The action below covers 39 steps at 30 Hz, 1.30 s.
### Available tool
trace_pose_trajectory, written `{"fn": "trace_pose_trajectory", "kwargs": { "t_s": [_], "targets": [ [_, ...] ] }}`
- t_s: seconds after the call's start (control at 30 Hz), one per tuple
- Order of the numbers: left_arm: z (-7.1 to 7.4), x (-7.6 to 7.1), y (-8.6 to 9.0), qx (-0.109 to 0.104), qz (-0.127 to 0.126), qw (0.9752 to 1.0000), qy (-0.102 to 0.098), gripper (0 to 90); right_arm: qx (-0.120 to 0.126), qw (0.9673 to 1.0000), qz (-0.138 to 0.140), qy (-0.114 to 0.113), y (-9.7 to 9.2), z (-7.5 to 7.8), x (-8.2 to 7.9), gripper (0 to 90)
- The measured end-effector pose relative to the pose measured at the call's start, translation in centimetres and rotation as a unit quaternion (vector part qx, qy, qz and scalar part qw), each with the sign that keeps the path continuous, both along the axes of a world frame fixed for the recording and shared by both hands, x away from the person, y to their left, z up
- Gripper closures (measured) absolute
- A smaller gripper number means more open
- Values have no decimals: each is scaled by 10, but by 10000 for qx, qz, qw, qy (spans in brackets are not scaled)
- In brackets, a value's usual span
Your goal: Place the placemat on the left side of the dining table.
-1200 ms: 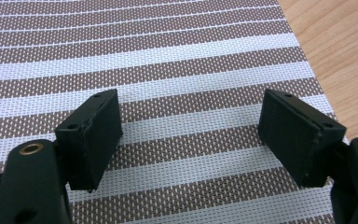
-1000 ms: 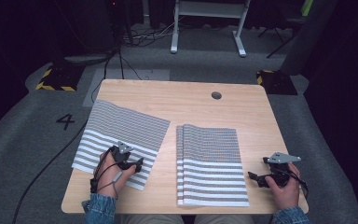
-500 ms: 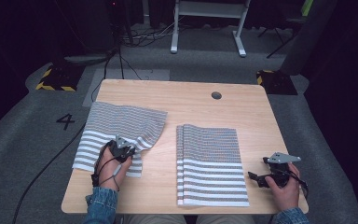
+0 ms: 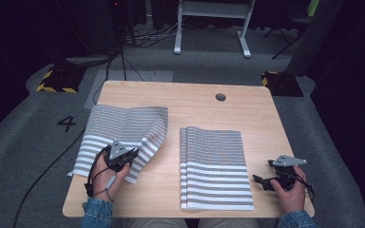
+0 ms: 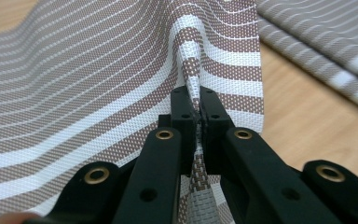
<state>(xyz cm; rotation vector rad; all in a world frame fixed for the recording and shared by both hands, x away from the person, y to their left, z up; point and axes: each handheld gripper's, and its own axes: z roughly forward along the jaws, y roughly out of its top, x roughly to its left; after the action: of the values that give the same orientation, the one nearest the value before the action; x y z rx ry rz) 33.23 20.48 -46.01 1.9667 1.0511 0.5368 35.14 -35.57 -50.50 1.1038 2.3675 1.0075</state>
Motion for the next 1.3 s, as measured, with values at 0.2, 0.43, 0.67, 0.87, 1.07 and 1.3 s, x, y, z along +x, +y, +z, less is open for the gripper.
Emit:
{"fn": "trace_pose_trajectory", "kwargs": {
  "t_s": [0.2, 0.43, 0.67, 0.87, 1.07, 1.3],
  "targets": [
    [14, -20, -2, -78, -196, 9996, -181, 867, 3, 10000, 5, 2, 0, 0, 0, 37],
    [26, -58, -10, 5, -671, 9964, -523, 867, -7, 10000, 17, 4, 0, 0, 0, 34],
    [27, -99, -17, 97, -1611, 9859, -453, 850, 24, 10000, 1, 16, 0, 0, 0, 32],
    [25, -100, -15, -433, -1577, 9863, -229, 409, 30, 10000, 26, 28, 1, 0, 1, 18],
    [23, -88, 1, -211, -320, 9989, -261, 362, 25, 10000, 35, 19, 1, -1, 1, 16],
    [8, -70, 23, 7, 848, 9964, -21, 345, 21, 10000, 45, 20, 1, 0, 1, 16]
  ]
}}
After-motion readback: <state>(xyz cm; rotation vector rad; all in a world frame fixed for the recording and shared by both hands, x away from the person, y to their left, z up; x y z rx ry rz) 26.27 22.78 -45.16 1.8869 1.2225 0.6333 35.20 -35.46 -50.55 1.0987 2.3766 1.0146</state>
